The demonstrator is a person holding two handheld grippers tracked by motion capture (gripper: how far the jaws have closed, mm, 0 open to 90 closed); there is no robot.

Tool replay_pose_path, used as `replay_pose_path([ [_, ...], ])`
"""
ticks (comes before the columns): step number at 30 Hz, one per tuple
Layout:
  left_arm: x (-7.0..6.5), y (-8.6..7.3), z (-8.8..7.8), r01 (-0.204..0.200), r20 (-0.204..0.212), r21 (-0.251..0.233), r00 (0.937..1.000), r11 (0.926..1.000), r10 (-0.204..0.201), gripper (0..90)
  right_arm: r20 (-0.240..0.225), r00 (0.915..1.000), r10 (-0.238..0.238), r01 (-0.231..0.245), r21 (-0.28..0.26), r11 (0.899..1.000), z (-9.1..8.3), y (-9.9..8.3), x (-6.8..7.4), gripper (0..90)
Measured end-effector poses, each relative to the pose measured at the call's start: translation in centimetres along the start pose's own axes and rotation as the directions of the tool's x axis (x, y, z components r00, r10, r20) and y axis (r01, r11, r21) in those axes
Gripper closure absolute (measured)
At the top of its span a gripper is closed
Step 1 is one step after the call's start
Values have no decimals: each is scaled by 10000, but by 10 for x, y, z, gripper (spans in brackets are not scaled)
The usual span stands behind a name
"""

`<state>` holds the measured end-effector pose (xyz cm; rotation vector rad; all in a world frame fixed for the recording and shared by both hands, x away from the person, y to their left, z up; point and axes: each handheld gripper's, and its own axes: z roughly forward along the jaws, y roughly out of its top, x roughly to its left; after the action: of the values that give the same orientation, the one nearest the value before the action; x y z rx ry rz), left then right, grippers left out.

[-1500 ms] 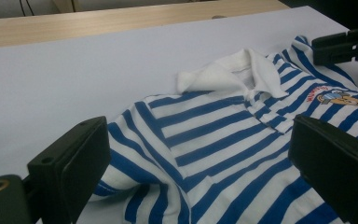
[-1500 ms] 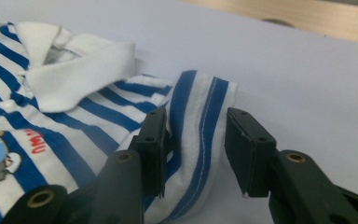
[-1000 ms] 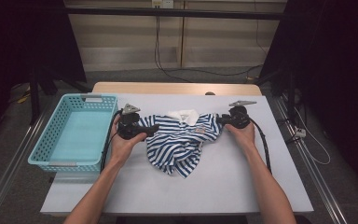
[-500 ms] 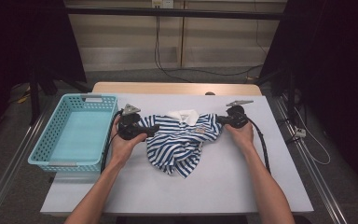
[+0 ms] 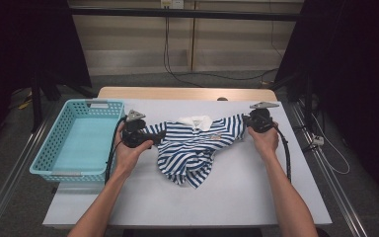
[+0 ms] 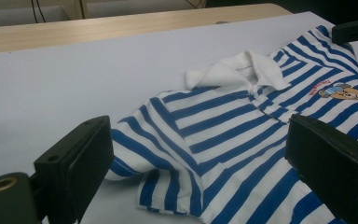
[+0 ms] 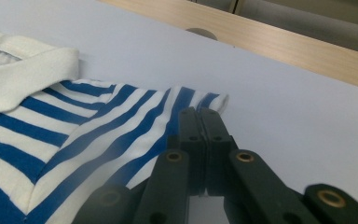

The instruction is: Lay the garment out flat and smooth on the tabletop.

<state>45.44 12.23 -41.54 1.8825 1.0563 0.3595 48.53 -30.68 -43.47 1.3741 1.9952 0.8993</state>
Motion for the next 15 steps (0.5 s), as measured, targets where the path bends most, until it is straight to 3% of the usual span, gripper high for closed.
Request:
replay_pose_path([
  [2,2,0,0,-89,-109,-122,9999,9999,87,79,78,9999,-83,83,63,9999,1,-1,-3,900],
  [9,5,-1,-2,260,-328,-100,9991,9996,-264,91,466,9989,-10,-1,236,9997,1,-4,-10,900],
  [13,5,-2,0,245,-452,-20,9987,9997,-246,164,686,9976,29,-49,286,9996,-3,-7,-17,900],
  [15,5,-3,1,164,-414,54,9990,9999,-161,257,679,9977,23,-45,318,9995,-3,-9,-19,900],
])
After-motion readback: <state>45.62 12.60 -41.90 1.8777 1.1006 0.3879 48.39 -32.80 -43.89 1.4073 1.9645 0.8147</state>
